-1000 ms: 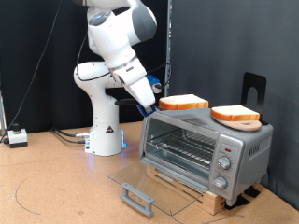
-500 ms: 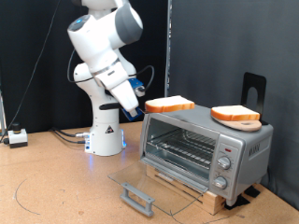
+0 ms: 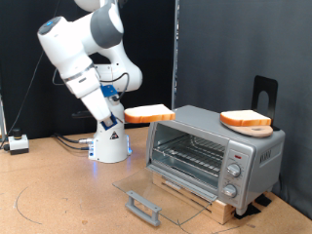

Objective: Make a piece of toast with the oven

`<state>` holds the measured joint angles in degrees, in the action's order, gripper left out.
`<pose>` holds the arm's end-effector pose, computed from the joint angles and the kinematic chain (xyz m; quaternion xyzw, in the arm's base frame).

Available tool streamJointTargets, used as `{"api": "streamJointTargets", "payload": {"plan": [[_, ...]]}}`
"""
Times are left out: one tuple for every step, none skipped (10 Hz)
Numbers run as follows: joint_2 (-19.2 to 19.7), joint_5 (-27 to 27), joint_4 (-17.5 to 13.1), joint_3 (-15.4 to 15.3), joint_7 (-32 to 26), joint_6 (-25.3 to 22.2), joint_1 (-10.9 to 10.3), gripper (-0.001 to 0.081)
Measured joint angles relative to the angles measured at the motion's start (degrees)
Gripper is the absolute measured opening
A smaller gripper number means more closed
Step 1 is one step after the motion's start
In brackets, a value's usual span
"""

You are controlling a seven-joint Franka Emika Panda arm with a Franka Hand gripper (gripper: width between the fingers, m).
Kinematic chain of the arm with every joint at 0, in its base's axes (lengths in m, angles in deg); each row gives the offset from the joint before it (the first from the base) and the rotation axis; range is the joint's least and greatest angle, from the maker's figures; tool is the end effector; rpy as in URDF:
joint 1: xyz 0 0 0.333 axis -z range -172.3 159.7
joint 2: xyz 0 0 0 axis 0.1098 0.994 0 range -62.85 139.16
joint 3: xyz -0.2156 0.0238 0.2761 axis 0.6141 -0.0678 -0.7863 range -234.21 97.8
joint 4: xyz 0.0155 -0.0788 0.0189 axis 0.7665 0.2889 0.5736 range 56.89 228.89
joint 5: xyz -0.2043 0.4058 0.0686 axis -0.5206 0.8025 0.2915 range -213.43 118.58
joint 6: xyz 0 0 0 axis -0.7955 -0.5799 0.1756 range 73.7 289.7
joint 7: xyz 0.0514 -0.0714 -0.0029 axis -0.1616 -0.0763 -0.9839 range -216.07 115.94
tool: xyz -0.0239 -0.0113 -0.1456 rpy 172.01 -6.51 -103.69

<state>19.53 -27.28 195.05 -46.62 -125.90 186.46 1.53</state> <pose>0.4108 -0.1828 0.3483 -0.9164 -0.3196 -0.0954 0.2213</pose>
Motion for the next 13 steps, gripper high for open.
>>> {"api": "streamJointTargets", "payload": {"plan": [[1.95, -0.01, -1.33, 0.56, -0.68, -0.13, 0.14, 0.0397], [1.92, 0.0, -1.15, 0.42, -0.67, -0.13, 0.13, 0.0397], [1.92, 0.03, -0.66, 0.3, -1.15, 0.39, 0.09, 0.0397], [1.98, -0.17, 0.42, 0.08, -2.23, 2.16, -0.02, 0.0397], [2.2, -1.14, 1.81, -0.33, -3.08, 4.55, -0.1, 0.0397], [2.72, -1.78, 3.15, -0.82, -3.52, 6.97, -0.14, 0.0397], [3.66, -1.94, 4.09, -1.23, -3.72, 8.79, -0.15, 0.0397], [4.97, -1.97, 4.79, -1.59, -3.8, 10.73, -0.19, 0.0397], [6.46, -1.97, 5.43, -1.91, -3.87, 12.86, -0.29, 0.0397], [8.05, -1.97, 5.98, -2.29, -3.93, 15.09, -0.44, 0.0397], [9.6, -1.88, 6.3, -2.76, -3.96, 16.8, -0.62, 0.0397], [11.0, -1.45, 6.47, -3.3, -4.12, 18.12, -0.98, 0.0397], [11.94, -0.42, 6.68, -3.97, -4.68, 18.9, -1.58, 0.0397]]}}
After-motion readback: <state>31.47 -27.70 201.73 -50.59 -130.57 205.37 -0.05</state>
